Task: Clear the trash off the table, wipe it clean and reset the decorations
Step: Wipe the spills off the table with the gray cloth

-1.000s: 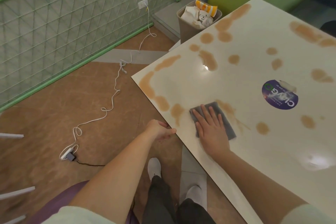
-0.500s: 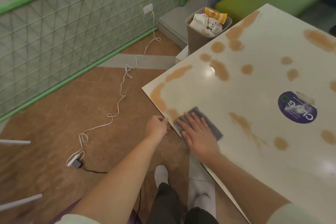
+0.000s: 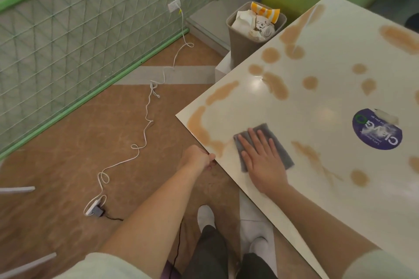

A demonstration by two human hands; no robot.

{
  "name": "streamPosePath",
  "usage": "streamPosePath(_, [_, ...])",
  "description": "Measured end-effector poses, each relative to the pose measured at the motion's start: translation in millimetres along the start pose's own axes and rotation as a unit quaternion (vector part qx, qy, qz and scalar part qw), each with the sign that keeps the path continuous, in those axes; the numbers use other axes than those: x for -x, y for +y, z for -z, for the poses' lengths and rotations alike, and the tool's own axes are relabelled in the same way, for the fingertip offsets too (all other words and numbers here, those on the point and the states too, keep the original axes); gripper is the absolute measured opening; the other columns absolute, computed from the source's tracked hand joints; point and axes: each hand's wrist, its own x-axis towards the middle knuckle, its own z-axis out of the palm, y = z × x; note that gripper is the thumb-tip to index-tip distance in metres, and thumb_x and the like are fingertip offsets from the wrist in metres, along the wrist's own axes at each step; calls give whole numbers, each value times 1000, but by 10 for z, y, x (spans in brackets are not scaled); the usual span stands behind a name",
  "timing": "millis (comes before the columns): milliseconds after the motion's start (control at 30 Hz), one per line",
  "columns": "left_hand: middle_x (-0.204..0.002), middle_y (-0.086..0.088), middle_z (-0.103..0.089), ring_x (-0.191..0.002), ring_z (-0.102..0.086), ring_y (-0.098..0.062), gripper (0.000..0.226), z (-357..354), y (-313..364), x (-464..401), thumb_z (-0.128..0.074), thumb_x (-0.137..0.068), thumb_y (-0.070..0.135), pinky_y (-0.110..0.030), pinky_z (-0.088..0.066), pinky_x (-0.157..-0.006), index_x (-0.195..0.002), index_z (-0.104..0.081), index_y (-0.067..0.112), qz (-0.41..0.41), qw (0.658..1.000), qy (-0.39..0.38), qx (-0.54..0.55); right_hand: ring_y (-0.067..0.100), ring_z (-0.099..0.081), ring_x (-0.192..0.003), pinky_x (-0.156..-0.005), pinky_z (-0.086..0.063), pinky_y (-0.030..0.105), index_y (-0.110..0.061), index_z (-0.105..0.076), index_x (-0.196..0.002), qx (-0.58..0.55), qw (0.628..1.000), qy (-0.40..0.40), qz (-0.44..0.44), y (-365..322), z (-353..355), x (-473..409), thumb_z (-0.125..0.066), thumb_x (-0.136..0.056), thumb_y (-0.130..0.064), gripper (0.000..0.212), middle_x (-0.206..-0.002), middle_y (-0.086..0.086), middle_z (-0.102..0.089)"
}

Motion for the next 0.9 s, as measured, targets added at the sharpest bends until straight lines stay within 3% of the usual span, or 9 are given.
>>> streamPosePath(100, [-67, 0, -74, -76, -74, -22, 17, -6, -30, -66, -68, -83, 24, -38, -57, -86, -69, -65, 15, 2, 1000, 9, -30, 12, 12, -150, -122, 2, 38, -34, -11, -156, -3, 999, 18, -44, 22, -2, 205, -3, -102, -45, 55, -164, -7, -1])
streamPosePath(200, [-65, 2, -73, -76, -73, -22, 18, -10, -56, -139, -68, -78, 27, -40, -57, -86, -67, -66, 14, -5, 998, 7, -57, 15, 6, -151, -121, -4, 42, -32, -14, -156, -1, 999, 14, -40, -245, -101, 481, -7, -105, -43, 53, -164, -4, -4])
streamPosePath(367, [-76, 7, -74, -77, -72, -19, 27, 12, -50, -6, -57, -72, 42, -38, -57, -82, -74, -72, 20, -43, 992, 24, -115, 13, 11, -150, -121, 3, 38, -37, -11, -155, 0, 1000, -5, -1, -179, -80, 271, -4, -104, -45, 52, -164, -8, -2])
streamPosePath(467, [-77, 7, -75, -78, -72, -19, 25, 8, -40, 29, -58, -82, 34, -37, -56, -84, -76, -73, 15, -51, 992, 11, -117, 9, 10, -149, -121, 9, 32, -38, -11, -155, -10, 998, 15, -64, 87, 22, 80, -4, -101, -48, 55, -164, -8, -3])
streamPosePath(567, [-79, 6, -75, -80, -72, -18, 23, 11, -57, 38, -60, -83, 33, -36, -56, -85, -74, -72, 16, -57, 992, 17, -114, 11, 7, -150, -121, 5, 35, -36, -15, -155, -15, 993, 46, -108, 82, 15, 283, -7, -102, -47, 54, -164, -8, -6])
streamPosePath(733, [-81, 6, -75, -82, -72, -16, 19, 31, -64, -29, -64, -85, 35, -34, -54, -88, -72, -68, 22, -53, 994, 6, -94, 16, 5, -151, -120, -5, 43, -39, -7, -155, -2, 1000, -3, -11, -291, -143, 699, -13, -105, -49, 52, -164, -8, -3])
streamPosePath(900, [-75, 10, -74, -78, -72, -17, 24, 13, -143, -32, -62, -88, 35, -32, -54, -83, -71, -72, 21, -68, 996, -3, -63, 10, 14, -149, -120, 11, 32, -41, -9, -154, -14, 999, 7, -44, -93, -32, 205, -4, -101, -49, 53, -163, -11, 3])
